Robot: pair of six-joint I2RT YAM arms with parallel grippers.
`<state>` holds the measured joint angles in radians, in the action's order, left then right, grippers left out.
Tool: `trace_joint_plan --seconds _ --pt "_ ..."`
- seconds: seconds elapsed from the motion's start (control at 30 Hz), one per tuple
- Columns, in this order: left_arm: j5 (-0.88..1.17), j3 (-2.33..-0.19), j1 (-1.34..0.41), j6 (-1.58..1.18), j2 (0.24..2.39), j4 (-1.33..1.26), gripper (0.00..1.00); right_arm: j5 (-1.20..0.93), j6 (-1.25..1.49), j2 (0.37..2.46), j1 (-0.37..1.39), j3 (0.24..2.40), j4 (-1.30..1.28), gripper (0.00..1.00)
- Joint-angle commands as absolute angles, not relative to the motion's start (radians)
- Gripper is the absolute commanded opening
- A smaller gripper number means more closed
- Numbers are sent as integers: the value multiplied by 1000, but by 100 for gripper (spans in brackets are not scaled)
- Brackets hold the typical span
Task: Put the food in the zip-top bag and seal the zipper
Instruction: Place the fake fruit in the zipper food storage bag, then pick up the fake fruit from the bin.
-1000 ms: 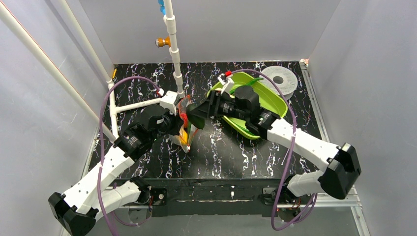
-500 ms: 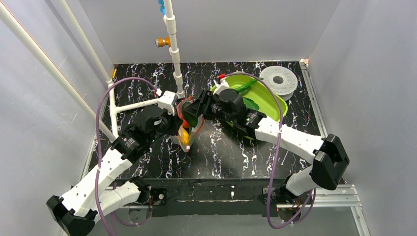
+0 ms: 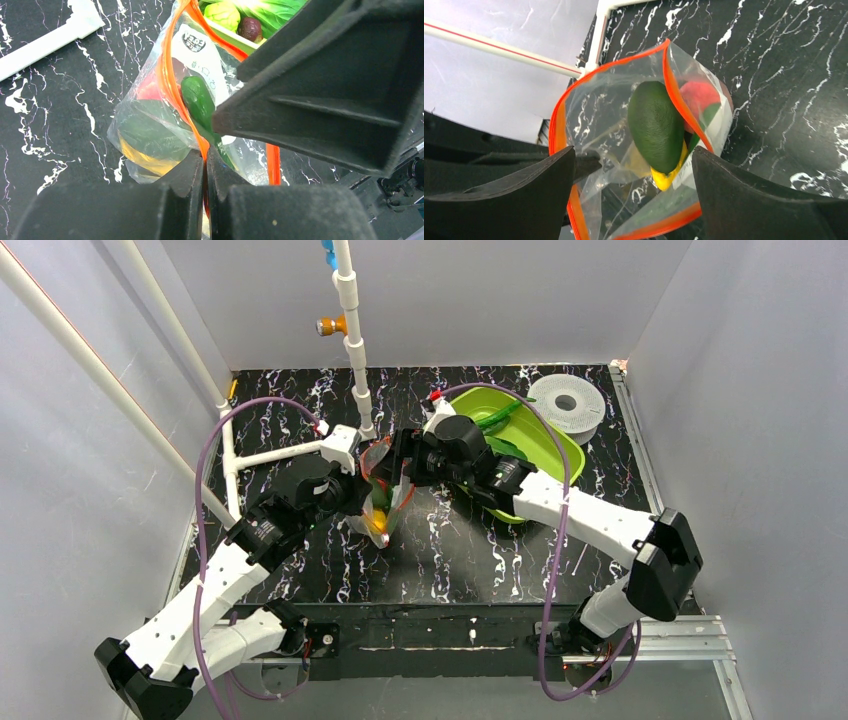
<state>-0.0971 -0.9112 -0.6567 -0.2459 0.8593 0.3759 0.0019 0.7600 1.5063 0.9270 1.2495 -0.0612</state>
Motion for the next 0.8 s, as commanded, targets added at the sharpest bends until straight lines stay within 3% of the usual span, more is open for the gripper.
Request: trace_joint_plan --seconds 0.0,0.13,0.43,0.57,0.7,0.77 --pt "-114 -917 -659 -244 851 368 0 81 630 1397 927 1275 -134 95" --pt "-107 -919 -659 -244 855 370 0 252 530 1307 906 1236 -210 98" --pt "-101 -919 -659 -247 863 369 0 557 500 1188 778 1082 -336 96" --pt "-92 -920 -659 -248 871 370 0 426 605 1257 616 1079 -381 91" --pt "-95 -920 -659 -247 878 371 0 183 663 1406 486 1145 -420 75" --pt "-97 -920 -659 -247 880 372 0 125 660 1484 463 1181 -411 72"
